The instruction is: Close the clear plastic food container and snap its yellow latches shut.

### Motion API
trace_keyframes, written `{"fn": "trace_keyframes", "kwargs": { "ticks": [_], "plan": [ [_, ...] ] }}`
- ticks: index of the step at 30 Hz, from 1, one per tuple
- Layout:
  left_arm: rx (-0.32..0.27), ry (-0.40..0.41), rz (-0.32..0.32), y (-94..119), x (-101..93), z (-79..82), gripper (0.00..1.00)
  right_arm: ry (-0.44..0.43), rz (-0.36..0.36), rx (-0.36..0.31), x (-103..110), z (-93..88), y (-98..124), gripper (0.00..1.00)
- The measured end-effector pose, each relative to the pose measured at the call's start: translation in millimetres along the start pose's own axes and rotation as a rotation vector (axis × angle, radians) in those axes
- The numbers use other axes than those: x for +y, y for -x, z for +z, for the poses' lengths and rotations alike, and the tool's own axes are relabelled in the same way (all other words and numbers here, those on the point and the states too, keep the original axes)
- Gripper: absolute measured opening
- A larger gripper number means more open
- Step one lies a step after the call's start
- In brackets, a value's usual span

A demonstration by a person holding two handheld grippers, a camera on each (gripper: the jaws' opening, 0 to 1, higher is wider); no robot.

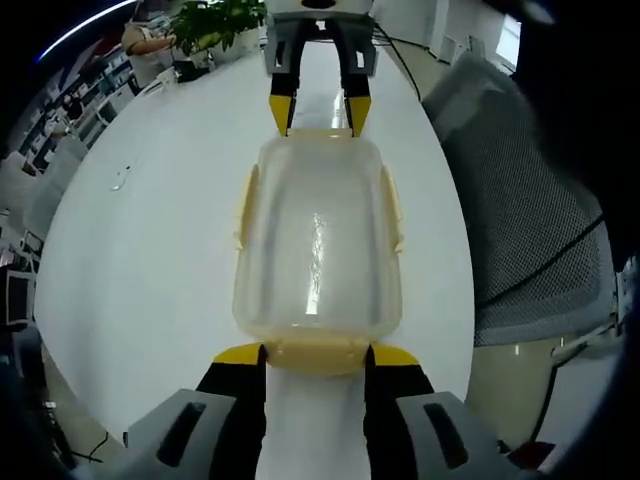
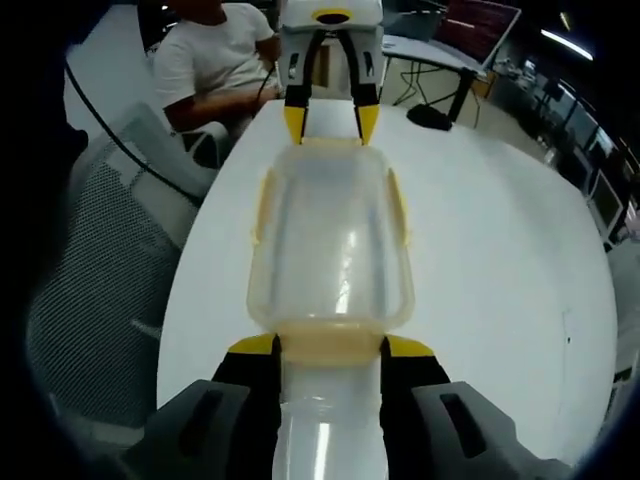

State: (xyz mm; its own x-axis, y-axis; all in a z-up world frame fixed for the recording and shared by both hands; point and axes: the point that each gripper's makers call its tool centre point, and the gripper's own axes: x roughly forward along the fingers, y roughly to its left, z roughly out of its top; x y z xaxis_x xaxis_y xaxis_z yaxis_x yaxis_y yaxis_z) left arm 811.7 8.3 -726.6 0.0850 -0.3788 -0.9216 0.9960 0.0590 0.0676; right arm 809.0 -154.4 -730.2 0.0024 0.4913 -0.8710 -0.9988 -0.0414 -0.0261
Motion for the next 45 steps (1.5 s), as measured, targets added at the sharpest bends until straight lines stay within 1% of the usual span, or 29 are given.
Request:
{"fn": "trace_keyframes", "kwargs": {
  "ticks": [10, 24, 26, 30, 35, 45],
  "plan": [
    [-0.014, -0.022, -0.009, 4.8, 0.2, 28.0, 0.32, -0.015, -0.001, 0.008, 4.2, -15.3, 20.3, 0.35],
    [-0.035, -0.046, -0.025, -4.3, 4.4, 71.7, 0.32, -0.044, -0.015, 0.024, 4.8, -48.6, 49.2, 0.35],
    [-0.044, -0.046, -0.027, -6.6, 5.7, 79.3, 0.32, -0.048, -0.021, 0.032, 4.6, -55.6, 52.5, 0.35],
    [-0.05, -0.054, -0.028, -11.7, 7.3, 88.0, 0.32, -0.052, -0.028, 0.042, 3.7, -65.3, 57.4, 0.35],
    [-0.061, -0.056, -0.036, -19.0, 9.4, 103.0, 0.32, -0.063, -0.029, 0.054, 2.5, -79.5, 64.1, 0.35],
    [-0.083, -0.056, -0.056, -34.8, 8.9, 128.0, 0.32, -0.086, -0.016, 0.081, 3.3, -107.1, 74.6, 0.35]
  ]
}}
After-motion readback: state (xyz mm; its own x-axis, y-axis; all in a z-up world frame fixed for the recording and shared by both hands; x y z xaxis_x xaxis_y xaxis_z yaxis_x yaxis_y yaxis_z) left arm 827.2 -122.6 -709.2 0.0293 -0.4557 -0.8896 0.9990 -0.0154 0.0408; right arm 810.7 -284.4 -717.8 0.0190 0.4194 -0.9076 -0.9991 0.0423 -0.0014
